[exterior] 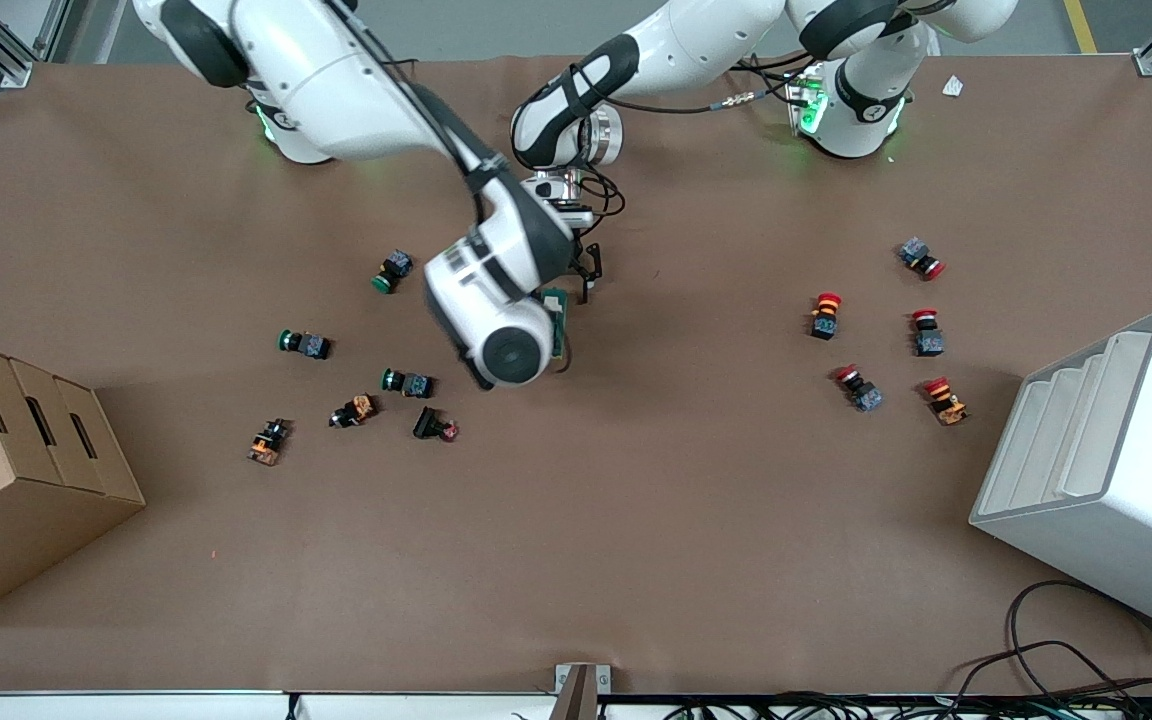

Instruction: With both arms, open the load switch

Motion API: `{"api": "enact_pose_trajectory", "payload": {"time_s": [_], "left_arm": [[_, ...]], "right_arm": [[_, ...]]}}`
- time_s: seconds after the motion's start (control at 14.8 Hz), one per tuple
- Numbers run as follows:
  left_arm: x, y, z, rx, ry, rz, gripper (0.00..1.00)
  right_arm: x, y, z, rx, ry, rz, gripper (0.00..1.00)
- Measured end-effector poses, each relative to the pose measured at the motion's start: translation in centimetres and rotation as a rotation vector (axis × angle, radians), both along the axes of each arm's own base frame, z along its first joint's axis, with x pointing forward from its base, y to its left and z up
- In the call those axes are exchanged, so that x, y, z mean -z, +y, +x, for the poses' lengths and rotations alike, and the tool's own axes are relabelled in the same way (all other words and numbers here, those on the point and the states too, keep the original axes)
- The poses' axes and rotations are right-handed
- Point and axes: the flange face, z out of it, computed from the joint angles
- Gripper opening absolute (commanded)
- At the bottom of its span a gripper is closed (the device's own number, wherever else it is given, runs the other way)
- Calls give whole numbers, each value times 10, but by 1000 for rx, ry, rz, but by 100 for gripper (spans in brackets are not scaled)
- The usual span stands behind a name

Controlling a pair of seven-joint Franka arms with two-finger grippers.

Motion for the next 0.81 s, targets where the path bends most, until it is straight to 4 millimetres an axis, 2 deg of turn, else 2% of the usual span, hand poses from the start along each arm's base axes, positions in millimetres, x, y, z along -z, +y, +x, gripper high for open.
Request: {"api": "enact_pose_trajectory", "payload": {"time_s": [0.2,0.34,0.41,0.61,0.81], "left_arm": [[-4,-3,0,-25,15,-9,99],[-23,-14,-3,-81,48,-34,99],[-39,-20,-3,-106,60,-39,99],[-108,-33,14,-186,115,-25,99],[-200,-26,66,-272,196,-15,100]], "right_arm": [[-42,-86,67,-166,-103,54,100],[-66,-141,101,-289,-177,104,100],[-76,-168,116,-340,-209,133,100],[-103,-258,147,-505,-269,236,100],[-133,-343,159,-689,-301,329,100]]}}
